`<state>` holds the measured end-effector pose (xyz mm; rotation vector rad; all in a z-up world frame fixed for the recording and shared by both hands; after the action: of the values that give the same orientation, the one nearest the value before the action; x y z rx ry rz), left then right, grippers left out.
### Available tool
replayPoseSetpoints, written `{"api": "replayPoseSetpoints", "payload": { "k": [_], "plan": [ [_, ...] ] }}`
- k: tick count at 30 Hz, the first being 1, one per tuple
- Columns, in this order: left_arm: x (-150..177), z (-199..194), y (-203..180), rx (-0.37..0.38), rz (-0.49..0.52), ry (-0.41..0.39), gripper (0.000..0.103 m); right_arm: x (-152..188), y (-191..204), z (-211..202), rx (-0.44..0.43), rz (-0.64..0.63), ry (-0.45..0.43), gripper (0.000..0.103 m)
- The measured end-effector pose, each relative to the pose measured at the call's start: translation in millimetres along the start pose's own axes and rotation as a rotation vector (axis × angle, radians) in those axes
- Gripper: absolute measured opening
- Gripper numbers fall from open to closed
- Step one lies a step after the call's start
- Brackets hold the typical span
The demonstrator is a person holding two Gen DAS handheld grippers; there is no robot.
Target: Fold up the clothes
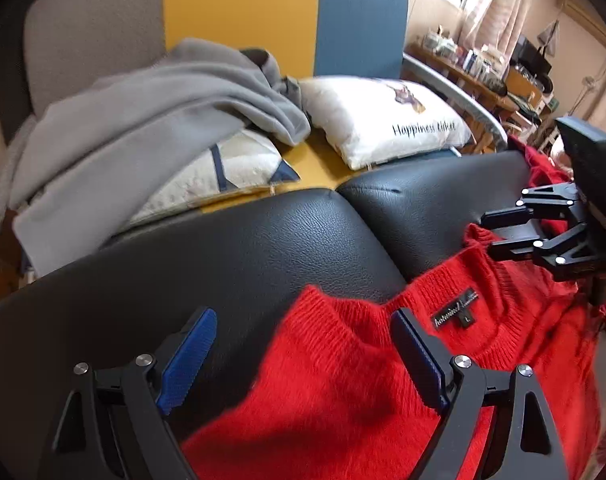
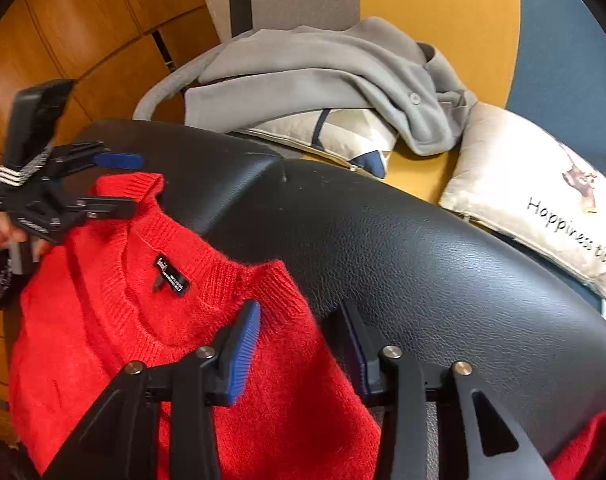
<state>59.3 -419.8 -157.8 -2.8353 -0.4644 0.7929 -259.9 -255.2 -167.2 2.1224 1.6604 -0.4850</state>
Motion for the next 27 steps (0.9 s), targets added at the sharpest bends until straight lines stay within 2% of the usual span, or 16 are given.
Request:
{"api": "replayPoseSetpoints", "payload": {
  "k": [3, 4, 5, 6, 7, 8, 13, 20, 24, 27],
  "plan": [
    [1.1, 0.4, -4.8, -0.011, 0.024, -0.009, 0.088, -1.4, 0.1, 1.9, -0.004, -0.020, 0.005, 0.040],
    [2.0, -0.4, -5.6, -0.010, 0.026, -0.011, 0.085, -1.6, 2.0, 2.3, 0.003, -0.029, 0.006, 0.033],
    [2.9, -1.3, -6.4, -0.010, 0.029, -0.013, 0.075, -1.7, 6.2, 2.3, 0.015, -0.048, 0.006, 0.023],
    [3.8, -2.1, -7.2, -0.010, 0.031, -0.015, 0.067, -1.9, 10.4, 2.2, 0.026, -0.066, 0.006, 0.021],
    [3.6, -4.8, -5.2, 0.001, 0.008, -0.016, 0.041, -2.0, 14.6, 2.2, 0.038, -0.085, 0.006, 0.016],
    [3.1, -8.1, -2.5, 0.015, -0.022, -0.017, 0.009, -1.9, 18.5, 2.2, 0.051, -0.100, 0.006, 0.012],
    [4.3, -37.7, -0.9, 0.035, -0.085, -0.099, 0.007, -3.7, 29.9, -9.5, 0.132, -0.123, -0.016, 0.011],
    [30.5, -104.6, -26.2, 0.123, -0.093, -0.236, 0.007, 6.7, 55.8, -64.0, 0.177, -0.114, -0.126, 0.011],
    [62.2, -125.8, -31.4, 0.127, -0.108, -0.261, 0.007, 29.3, 77.1, -88.6, 0.182, -0.091, -0.187, 0.011],
    [88.6, -124.0, -27.2, 0.120, -0.144, -0.235, 0.007, 57.0, 90.1, -86.6, 0.185, -0.054, -0.191, 0.011]
  ]
}}
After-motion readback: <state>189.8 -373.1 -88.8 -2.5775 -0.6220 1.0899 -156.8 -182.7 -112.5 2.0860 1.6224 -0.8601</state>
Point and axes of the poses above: each gripper's, at about its wrist camera, not at the fingertips, and z roughly the way its jaws point, y to its left, x to its underside, the point moved 5 cm from there along z, roughly the way its jaws point, and after that the axes turned 10 degrees about -z, right-handed, at the moved point
